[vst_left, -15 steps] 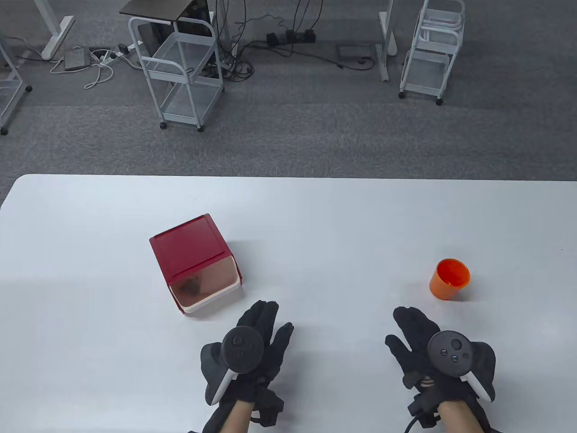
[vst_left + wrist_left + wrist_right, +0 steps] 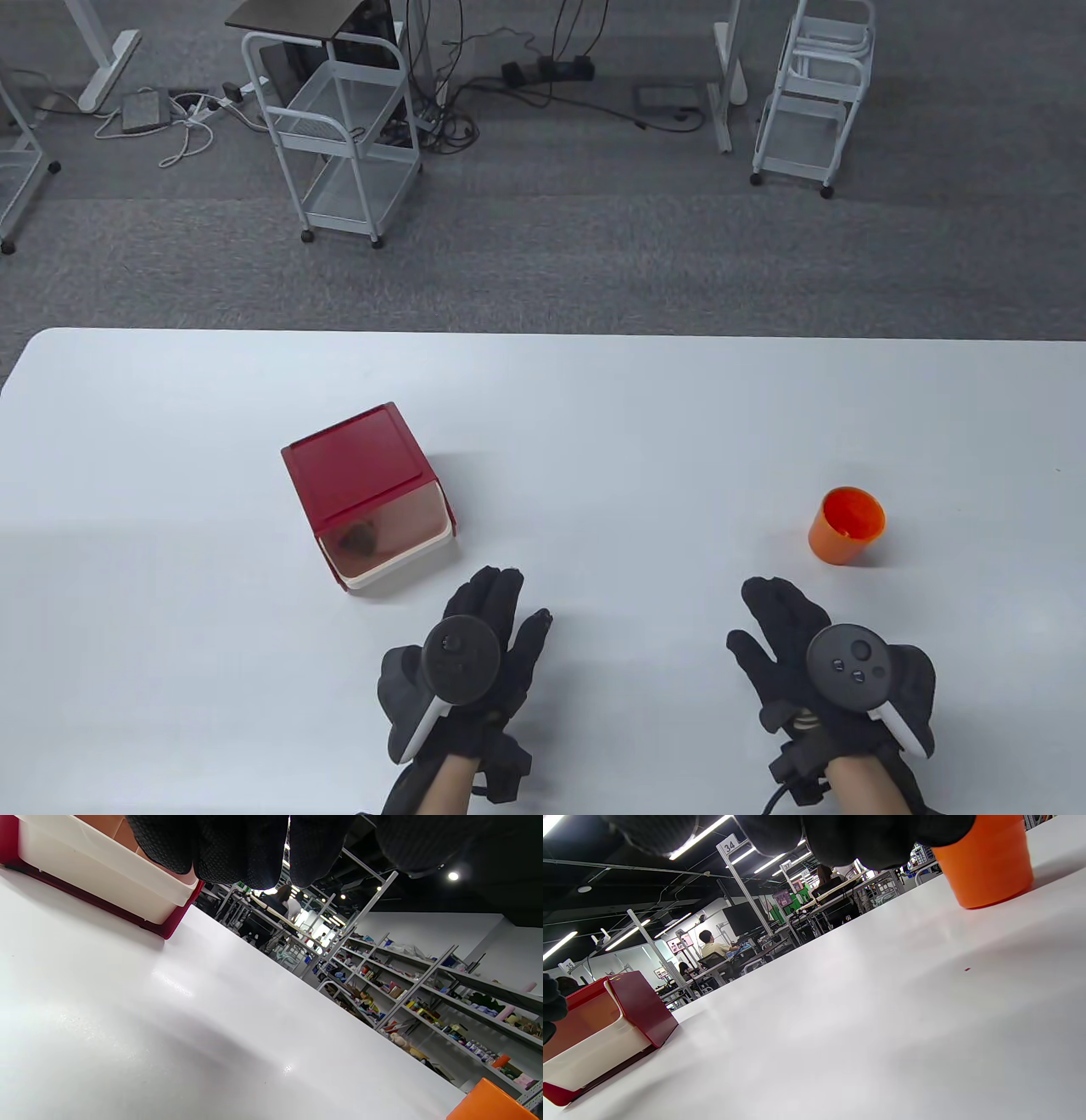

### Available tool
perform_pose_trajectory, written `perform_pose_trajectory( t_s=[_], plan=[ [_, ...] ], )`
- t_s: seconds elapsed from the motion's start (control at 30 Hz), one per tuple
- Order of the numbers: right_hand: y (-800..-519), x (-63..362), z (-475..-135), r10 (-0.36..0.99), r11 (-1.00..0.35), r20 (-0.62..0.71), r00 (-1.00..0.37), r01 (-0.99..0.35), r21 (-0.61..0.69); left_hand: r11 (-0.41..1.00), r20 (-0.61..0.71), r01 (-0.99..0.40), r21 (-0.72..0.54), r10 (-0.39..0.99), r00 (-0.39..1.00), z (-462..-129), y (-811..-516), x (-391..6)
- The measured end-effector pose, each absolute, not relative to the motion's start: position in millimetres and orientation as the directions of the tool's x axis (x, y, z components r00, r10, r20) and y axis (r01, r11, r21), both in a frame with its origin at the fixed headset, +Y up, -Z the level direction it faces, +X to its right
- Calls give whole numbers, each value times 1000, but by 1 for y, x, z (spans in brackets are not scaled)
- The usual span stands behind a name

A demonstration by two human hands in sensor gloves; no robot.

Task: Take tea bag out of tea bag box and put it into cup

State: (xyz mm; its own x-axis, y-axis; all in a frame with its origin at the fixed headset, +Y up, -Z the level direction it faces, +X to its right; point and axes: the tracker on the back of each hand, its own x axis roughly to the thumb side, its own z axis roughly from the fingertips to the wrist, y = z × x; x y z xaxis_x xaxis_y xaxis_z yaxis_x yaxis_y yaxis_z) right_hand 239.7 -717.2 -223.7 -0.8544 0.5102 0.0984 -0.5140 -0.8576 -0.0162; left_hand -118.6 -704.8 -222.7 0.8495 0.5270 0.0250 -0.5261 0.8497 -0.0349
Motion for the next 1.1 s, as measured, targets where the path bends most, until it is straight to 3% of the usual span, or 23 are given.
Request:
perform_pose_trajectory(
  t_s=[0.17, 0.53, 0.63, 0.9, 1.1],
  plan=[
    [-716, 241, -223, 500, -863, 102, -860, -505, -28, 887, 25, -462, -25, 462, 886, -223, -706, -115],
    [-714, 243, -221, 501, -860, 111, -858, -509, -48, 990, -88, -138, -25, 135, 987, -242, -703, -115],
    [-714, 243, -221, 501, -859, 117, -857, -509, -48, 998, -143, -54, -29, 50, 988, -252, -700, -124],
    [-715, 242, -223, 490, -867, 114, -864, -496, -37, 997, -314, 9, -77, -33, 949, -276, -707, -147],
    [-715, 242, -223, 489, -869, 108, -866, -494, -35, 983, -346, 121, -136, -161, 924, -297, -718, -154]
  ],
)
